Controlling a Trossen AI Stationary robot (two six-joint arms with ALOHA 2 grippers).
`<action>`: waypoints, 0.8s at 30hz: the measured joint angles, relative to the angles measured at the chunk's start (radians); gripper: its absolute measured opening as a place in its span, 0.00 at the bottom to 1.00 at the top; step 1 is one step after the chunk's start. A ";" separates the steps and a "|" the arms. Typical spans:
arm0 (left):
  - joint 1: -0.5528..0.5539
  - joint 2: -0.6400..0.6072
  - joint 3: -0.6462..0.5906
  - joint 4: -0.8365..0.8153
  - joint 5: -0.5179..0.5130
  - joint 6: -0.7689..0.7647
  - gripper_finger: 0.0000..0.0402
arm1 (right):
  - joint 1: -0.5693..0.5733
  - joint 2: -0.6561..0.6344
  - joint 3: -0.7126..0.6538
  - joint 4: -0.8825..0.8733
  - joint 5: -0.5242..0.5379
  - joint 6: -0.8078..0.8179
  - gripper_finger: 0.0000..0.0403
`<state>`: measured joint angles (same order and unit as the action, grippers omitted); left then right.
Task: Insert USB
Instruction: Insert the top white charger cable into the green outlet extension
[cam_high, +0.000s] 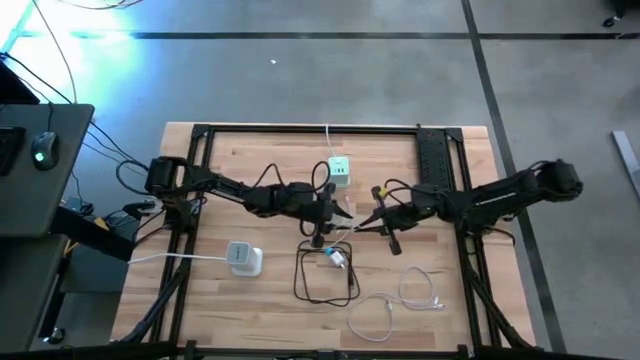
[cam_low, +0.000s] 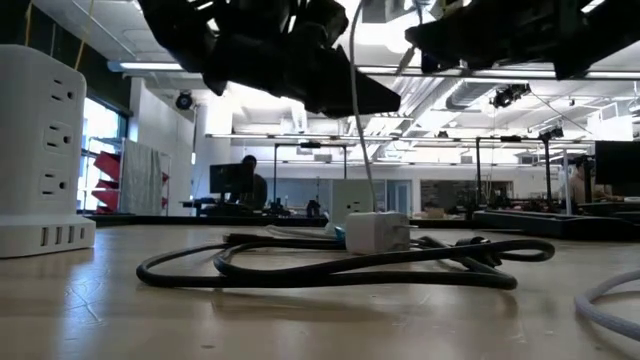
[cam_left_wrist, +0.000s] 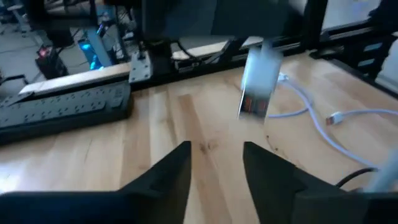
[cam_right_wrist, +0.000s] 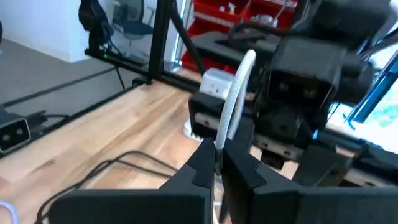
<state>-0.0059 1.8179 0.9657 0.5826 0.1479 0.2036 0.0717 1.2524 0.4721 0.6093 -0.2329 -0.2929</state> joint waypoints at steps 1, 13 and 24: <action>-0.001 0.000 0.000 0.001 -0.001 -0.001 0.36 | 0.000 0.008 0.005 -0.001 0.000 0.000 0.00; -0.008 0.002 -0.001 -0.008 -0.004 -0.010 0.21 | -0.036 0.023 0.006 -0.008 0.020 -0.001 0.00; -0.009 0.001 -0.001 -0.033 -0.001 -0.044 0.07 | -0.052 0.014 0.007 -0.045 0.055 -0.014 0.00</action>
<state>-0.0147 1.8193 0.9647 0.5494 0.1465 0.1594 0.0193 1.2663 0.4791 0.5640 -0.1780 -0.3072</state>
